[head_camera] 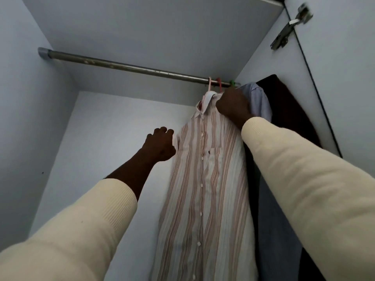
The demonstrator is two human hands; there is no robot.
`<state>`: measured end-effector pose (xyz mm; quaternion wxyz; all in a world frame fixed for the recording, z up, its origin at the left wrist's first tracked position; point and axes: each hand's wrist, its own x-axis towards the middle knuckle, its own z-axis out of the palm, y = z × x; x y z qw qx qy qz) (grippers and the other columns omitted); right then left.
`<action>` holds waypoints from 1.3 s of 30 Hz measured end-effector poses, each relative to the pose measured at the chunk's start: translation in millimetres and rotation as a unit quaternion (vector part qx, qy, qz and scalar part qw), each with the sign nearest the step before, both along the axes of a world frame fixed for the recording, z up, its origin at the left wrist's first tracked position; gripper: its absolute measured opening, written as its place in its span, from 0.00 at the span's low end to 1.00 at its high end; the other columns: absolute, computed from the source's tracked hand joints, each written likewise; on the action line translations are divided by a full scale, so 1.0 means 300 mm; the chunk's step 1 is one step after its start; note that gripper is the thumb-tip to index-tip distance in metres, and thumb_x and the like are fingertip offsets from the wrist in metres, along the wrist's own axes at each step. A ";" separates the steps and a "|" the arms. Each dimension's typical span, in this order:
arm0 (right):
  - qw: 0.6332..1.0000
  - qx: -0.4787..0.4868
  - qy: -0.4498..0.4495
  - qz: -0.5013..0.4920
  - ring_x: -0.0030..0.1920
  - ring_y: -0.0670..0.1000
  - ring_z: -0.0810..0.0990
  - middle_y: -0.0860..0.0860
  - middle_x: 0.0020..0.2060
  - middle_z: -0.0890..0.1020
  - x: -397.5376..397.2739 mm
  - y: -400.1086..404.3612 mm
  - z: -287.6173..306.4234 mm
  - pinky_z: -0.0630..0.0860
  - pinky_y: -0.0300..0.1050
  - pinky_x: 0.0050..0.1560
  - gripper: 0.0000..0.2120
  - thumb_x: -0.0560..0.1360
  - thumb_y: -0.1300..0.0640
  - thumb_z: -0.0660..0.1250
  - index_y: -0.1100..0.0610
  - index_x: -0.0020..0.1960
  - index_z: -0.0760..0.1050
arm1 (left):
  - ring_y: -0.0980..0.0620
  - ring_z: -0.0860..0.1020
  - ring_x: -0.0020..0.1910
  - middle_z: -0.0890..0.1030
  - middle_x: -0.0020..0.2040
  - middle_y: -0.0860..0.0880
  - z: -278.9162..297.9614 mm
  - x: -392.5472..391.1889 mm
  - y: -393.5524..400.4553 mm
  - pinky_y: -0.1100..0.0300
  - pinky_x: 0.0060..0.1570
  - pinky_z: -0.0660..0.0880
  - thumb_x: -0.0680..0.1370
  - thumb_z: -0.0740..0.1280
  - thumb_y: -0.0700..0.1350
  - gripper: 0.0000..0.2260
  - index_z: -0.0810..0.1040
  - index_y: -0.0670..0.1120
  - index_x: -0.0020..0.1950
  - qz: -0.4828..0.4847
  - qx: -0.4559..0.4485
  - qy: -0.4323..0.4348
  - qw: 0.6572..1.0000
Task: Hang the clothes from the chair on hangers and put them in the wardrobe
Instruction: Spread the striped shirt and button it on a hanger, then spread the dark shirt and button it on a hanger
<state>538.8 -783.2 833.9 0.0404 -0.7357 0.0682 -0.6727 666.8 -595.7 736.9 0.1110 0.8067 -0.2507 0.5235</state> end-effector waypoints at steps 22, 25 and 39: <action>0.943 0.126 0.236 0.200 0.44 0.58 0.79 0.56 0.43 0.81 -0.262 0.524 -1.650 0.74 0.51 0.43 0.08 0.79 0.62 0.56 0.60 0.52 0.74 | 0.39 0.80 0.46 0.82 0.45 0.41 -1.345 -0.570 0.287 0.46 0.47 0.75 0.77 0.64 0.41 0.08 0.81 0.40 0.49 -0.108 -0.176 0.211 0.955; 0.882 0.224 0.335 0.243 0.46 0.58 0.80 0.55 0.44 0.83 -0.400 0.642 -2.028 0.76 0.52 0.47 0.09 0.79 0.60 0.57 0.57 0.53 0.75 | 0.40 0.80 0.45 0.83 0.44 0.42 -1.746 -0.751 0.379 0.48 0.48 0.76 0.76 0.62 0.40 0.10 0.82 0.40 0.45 -0.055 -0.232 0.333 0.912; 0.575 0.030 0.745 0.336 0.46 0.62 0.81 0.59 0.44 0.82 -1.275 0.823 -3.065 0.75 0.45 0.44 0.06 0.74 0.62 0.57 0.56 0.47 0.71 | 0.42 0.80 0.53 0.83 0.50 0.43 -2.853 -1.971 0.612 0.52 0.53 0.76 0.75 0.60 0.39 0.10 0.82 0.43 0.47 0.280 -0.268 0.623 0.679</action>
